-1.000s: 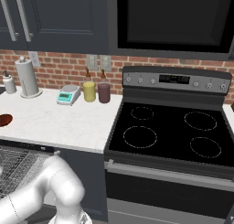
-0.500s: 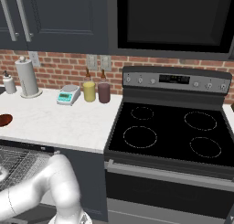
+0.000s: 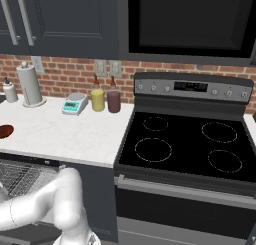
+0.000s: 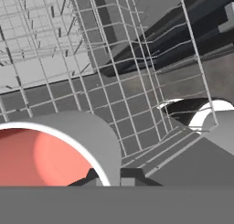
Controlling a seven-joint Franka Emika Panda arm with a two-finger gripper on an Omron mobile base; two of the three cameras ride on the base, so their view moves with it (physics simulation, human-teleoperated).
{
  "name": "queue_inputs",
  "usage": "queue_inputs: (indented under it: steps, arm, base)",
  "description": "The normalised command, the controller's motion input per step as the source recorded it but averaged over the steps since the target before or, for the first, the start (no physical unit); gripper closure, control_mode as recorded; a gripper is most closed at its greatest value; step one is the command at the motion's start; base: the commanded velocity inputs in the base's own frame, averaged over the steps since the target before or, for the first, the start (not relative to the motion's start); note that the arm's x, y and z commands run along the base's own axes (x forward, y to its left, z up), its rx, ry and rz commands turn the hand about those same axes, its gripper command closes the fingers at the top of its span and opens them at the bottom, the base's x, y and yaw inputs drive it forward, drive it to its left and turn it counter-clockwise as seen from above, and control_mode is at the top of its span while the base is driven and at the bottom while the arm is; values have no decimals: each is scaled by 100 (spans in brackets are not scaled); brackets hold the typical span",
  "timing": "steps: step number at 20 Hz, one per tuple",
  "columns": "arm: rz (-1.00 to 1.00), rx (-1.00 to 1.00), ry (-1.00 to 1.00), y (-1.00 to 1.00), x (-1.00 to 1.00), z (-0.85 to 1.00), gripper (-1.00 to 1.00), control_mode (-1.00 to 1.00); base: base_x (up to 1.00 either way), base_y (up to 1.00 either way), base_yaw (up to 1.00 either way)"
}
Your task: Pick up the cup and bowl from the counter, place them in the dishwasher, and close the dishwasher door.
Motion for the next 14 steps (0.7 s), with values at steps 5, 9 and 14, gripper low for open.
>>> queue_inputs:
  steps: [5, 9, 14]
  arm:
    - [3, -4, 0, 28, 17, -29, 100, -100]
    - [2, 0, 0, 16, 14, -41, 100, -100]
    - [4, 0, 0, 9, 14, -66, 100, -100]
  base:
    - [0, 0, 0]
    - [0, 0, 0]
    - [0, 0, 0]
